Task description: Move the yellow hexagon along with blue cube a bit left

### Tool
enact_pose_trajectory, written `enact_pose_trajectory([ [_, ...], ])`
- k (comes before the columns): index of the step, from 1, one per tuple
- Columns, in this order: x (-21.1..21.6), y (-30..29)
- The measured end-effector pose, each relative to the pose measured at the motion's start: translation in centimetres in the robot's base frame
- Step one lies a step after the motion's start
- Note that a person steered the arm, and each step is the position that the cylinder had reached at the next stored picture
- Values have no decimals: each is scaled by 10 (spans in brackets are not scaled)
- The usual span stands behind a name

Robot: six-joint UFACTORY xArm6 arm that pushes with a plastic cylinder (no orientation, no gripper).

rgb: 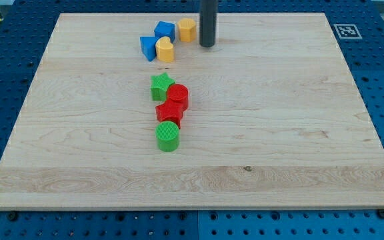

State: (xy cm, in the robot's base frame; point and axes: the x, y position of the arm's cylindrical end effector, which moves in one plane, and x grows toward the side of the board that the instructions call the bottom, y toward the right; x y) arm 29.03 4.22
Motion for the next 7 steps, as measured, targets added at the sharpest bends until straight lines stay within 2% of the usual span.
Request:
enact_pose_trajectory([
  [1,-13,22],
  [3,-65,-4],
  [5,-42,-12],
  [7,-41,-45],
])
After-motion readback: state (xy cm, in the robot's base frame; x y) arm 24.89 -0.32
